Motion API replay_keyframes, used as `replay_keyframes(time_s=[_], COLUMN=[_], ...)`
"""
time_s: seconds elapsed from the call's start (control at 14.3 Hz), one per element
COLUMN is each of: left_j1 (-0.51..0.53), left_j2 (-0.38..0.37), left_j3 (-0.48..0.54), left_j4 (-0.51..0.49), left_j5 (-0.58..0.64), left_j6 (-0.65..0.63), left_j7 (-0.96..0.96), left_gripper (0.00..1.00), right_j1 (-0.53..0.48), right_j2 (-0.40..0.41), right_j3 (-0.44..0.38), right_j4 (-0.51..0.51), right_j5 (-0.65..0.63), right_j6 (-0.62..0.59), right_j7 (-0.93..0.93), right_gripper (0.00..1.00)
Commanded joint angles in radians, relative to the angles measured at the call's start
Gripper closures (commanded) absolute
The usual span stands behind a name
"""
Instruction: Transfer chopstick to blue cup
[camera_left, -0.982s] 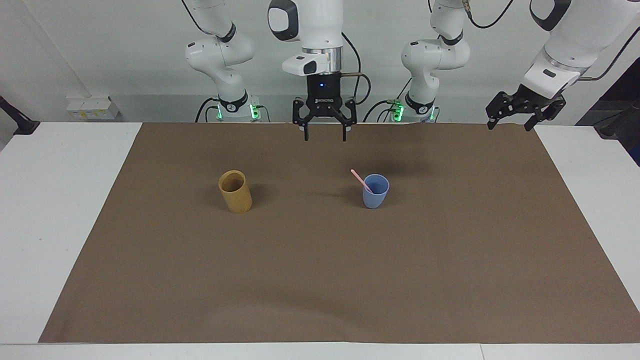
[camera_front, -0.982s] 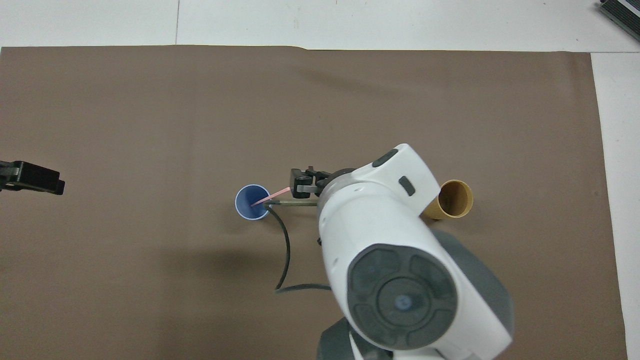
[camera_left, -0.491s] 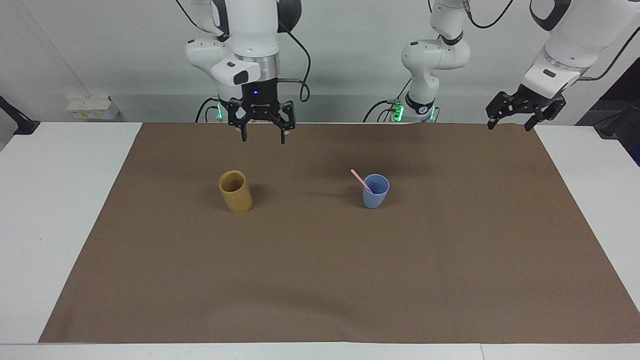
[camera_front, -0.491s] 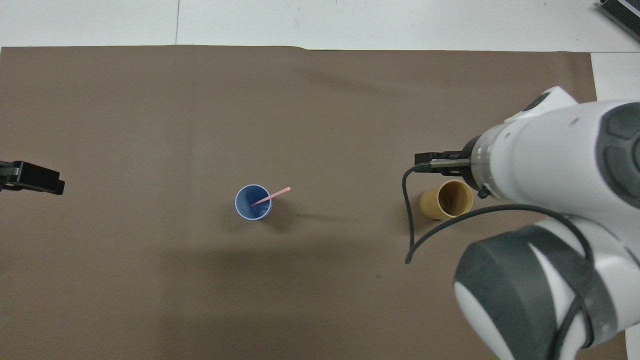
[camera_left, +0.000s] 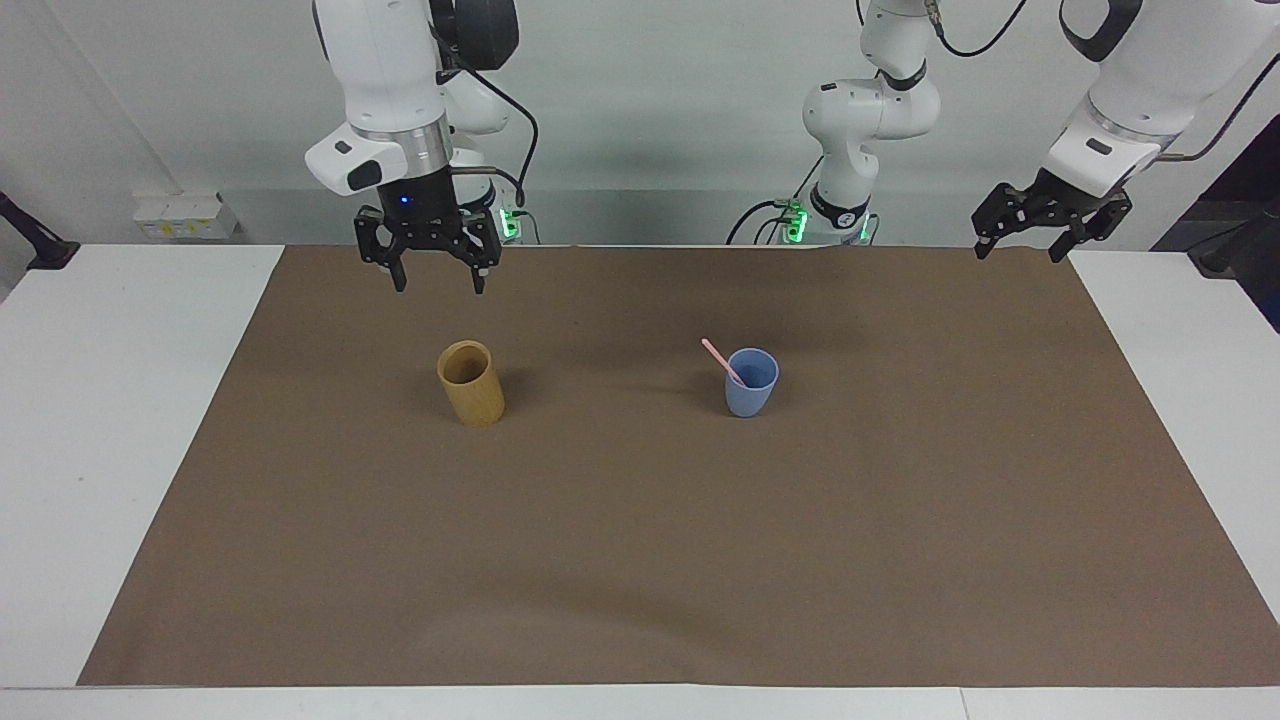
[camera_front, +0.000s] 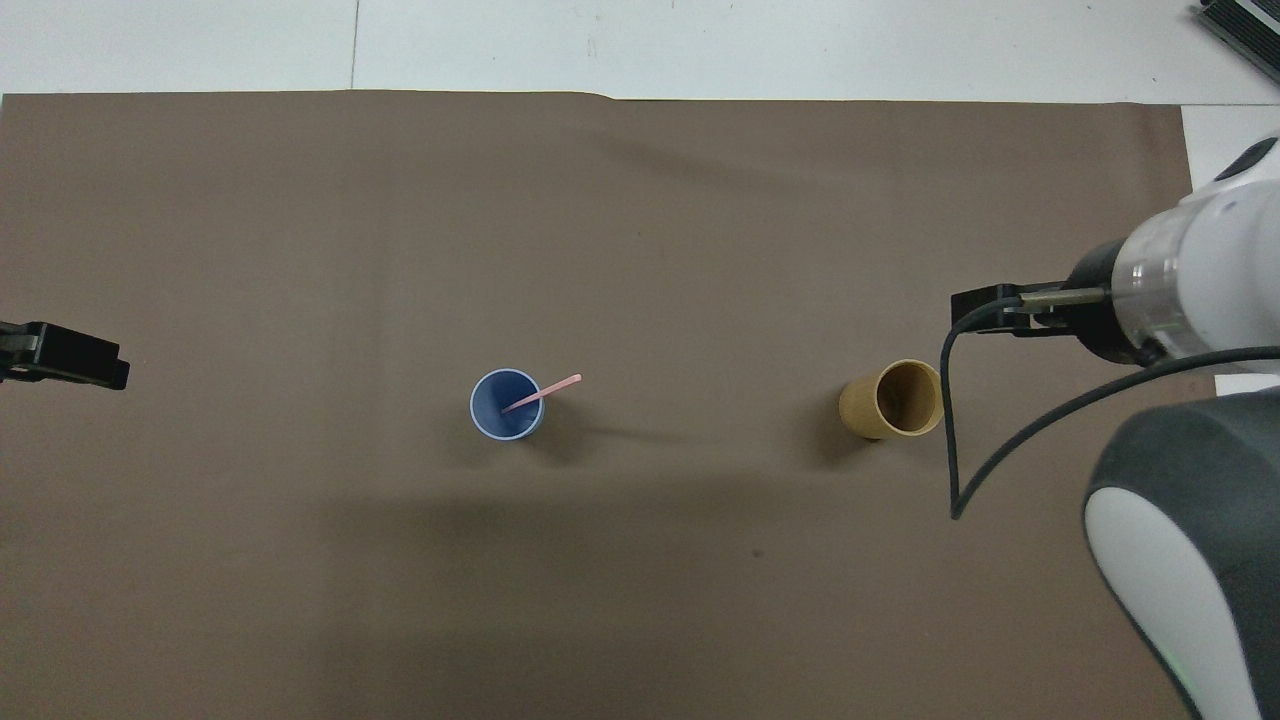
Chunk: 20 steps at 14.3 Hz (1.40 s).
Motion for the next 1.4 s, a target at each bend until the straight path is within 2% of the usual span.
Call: replay_keyframes(time_s=[0.0, 1.33], left_j1=[0.010, 0.010], left_j2=[-0.009, -0.008], left_j3=[-0.002, -0.002], left_j4=[0.003, 0.003], left_j5=[-0.012, -0.012], left_j6=[-0.011, -0.012], left_j7=[0.010, 0.010], left_gripper=[0.00, 0.00], right_j1=[-0.052, -0.075], right_j2=[0.020, 0.022], right_j3=[0.006, -0.003], right_j4=[0.040, 0.057], right_j5=[0.034, 0.043], right_j6=[-0.040, -0.072], right_j7=[-0.049, -0.050], right_gripper=[0.00, 0.00])
